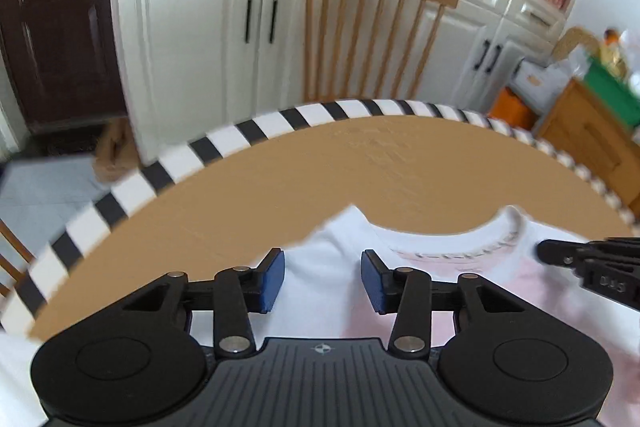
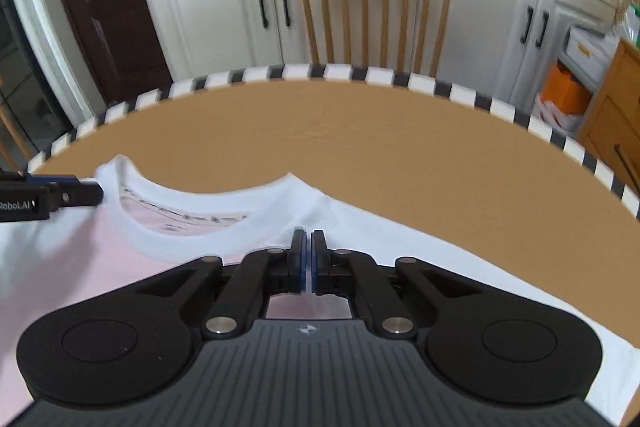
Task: Fold clothes
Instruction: 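Grasp the collar with both tools and smooth the shirt flat, then release, then grasp the white side panel at the hem with the right tool while the left tool grasps it higher up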
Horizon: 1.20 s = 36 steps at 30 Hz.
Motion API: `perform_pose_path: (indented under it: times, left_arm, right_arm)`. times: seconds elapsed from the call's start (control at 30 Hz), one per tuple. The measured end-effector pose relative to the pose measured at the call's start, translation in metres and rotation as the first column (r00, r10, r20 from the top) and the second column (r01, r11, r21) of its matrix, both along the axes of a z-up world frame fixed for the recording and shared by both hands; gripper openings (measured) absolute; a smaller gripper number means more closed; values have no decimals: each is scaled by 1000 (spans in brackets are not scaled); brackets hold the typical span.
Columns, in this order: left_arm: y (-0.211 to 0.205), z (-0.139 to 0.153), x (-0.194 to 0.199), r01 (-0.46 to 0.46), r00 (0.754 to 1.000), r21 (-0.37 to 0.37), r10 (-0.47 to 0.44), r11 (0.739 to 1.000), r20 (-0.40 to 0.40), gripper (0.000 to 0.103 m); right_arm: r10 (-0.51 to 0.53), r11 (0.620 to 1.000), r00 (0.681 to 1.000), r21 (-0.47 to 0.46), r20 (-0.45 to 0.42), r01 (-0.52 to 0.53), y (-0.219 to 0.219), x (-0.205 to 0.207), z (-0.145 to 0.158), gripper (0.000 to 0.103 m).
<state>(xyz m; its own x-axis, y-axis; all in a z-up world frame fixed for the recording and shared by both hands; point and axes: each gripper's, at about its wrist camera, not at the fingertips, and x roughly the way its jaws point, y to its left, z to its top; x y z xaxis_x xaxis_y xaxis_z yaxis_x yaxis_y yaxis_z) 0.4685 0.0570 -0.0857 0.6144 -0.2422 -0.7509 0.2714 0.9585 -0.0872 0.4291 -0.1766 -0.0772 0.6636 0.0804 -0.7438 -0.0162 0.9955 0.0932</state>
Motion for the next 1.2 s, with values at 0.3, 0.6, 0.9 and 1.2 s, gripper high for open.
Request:
perform_pose_path:
  times: [0.3,0.6,0.9,1.2]
  left_arm:
    - [28,29,-37,-150,984,-103,159,983,84,61]
    - [119,82,-258,-196,971,-194,217,961,96,84]
    - [144,90,-395,-238,967,-241,253,941,33,91]
    - [175,70,-412,-82,997,-318,80,945,-19,91]
  right_arm:
    - [-99,995,982,14,159,98,-4,-54,32,8]
    - [-110,961,983,270,144,68,9,-272,33,34]
    - [2,980,998,199,70,-16,28,-386,53,38]
    - [-189,979,980,86,56,184,97,-484,66,54]
